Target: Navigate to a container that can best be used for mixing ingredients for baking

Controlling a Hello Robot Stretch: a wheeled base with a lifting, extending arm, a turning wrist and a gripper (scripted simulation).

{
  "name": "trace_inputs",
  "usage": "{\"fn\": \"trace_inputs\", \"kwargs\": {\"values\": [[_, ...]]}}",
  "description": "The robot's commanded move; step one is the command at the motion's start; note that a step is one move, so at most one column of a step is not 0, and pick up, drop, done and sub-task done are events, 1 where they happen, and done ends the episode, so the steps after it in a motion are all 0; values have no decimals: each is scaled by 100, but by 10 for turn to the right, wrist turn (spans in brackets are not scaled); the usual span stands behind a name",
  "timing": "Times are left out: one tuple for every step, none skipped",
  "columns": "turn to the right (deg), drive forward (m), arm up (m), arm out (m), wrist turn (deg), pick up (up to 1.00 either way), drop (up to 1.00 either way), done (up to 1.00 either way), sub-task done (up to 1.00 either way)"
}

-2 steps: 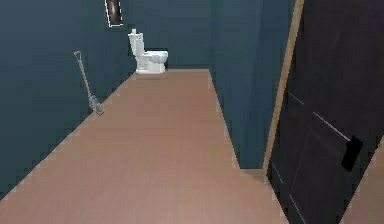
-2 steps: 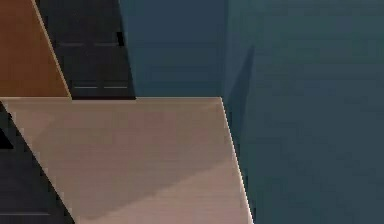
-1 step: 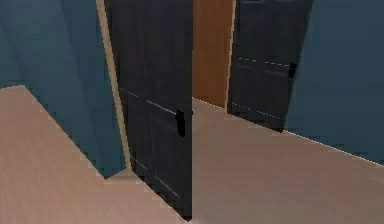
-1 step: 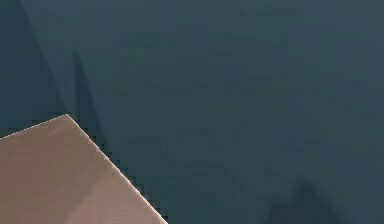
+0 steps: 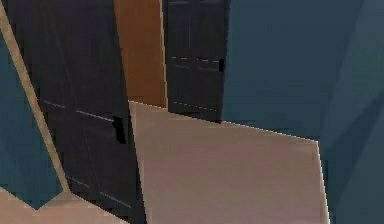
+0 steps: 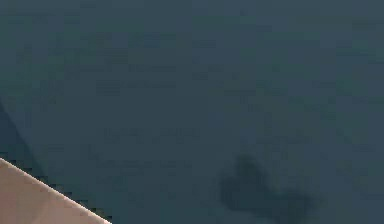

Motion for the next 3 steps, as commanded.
{"fn": "trace_inputs", "kwargs": {"values": [[0,100,0,0,0,0,0,0,0],[90,0,0,0,0,0,0,0,0],[0,20,0,0,0,0,0,0,0]]}}
